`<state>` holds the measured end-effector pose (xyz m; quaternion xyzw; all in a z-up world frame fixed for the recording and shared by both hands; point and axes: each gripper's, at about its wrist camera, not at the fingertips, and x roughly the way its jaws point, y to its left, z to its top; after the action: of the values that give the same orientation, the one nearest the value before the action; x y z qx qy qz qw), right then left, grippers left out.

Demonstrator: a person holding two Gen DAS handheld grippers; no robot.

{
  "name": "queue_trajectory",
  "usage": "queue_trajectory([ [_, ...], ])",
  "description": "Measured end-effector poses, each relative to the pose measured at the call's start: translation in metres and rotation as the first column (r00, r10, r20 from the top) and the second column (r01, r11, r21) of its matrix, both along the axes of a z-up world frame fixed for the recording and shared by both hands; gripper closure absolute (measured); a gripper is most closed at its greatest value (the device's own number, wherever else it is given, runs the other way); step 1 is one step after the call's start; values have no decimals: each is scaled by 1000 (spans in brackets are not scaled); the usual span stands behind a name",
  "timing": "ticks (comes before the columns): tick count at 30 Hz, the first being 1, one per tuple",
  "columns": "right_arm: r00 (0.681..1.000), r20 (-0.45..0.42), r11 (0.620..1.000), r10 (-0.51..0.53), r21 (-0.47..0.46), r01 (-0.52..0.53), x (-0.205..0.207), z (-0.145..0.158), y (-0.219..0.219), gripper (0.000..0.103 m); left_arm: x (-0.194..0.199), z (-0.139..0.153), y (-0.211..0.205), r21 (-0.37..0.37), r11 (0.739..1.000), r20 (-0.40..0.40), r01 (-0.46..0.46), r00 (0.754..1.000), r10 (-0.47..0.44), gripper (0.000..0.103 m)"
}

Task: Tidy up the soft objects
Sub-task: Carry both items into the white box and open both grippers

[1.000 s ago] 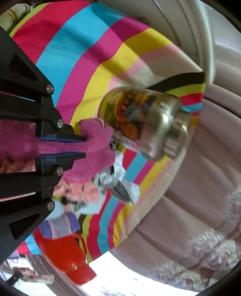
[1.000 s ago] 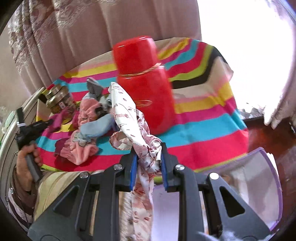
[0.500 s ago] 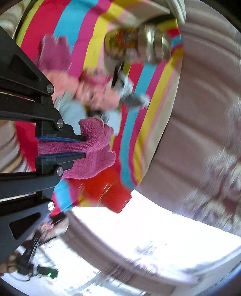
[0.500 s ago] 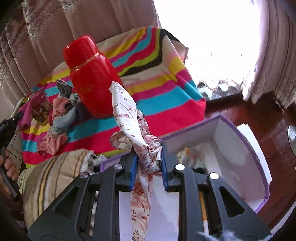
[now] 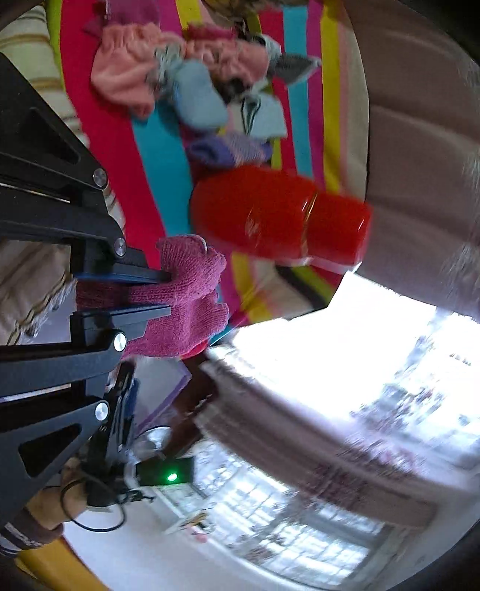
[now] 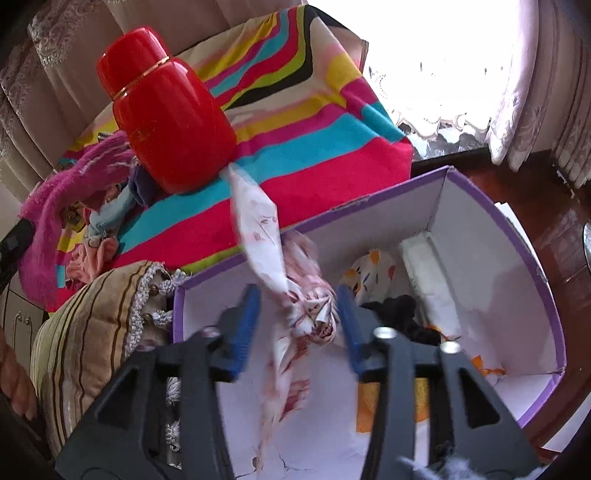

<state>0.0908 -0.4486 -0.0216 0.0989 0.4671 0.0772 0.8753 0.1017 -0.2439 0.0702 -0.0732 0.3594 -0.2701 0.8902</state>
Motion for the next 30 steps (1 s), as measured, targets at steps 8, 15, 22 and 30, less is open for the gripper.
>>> queue_trajectory([
  [8, 999, 16, 999, -50, 21, 50, -5, 4, -20, 40, -4, -14, -42, 81, 991, -54, 111, 993, -107, 92],
  [15, 999, 10, 998, -51, 35, 51, -5, 2, -24, 39, -3, -30, -61, 135, 976, -123, 170, 980, -154, 81],
  [22, 999, 4, 998, -43, 35, 43, -4, 0, -20, 39, 5, -39, -50, 123, 985, -178, 122, 979, -99, 49],
  [30, 1000, -29, 1000, 9, 17, -9, -1, -8, -4, 39, 12, -44, -45, 88, 991, -206, 103, 975, -83, 49],
])
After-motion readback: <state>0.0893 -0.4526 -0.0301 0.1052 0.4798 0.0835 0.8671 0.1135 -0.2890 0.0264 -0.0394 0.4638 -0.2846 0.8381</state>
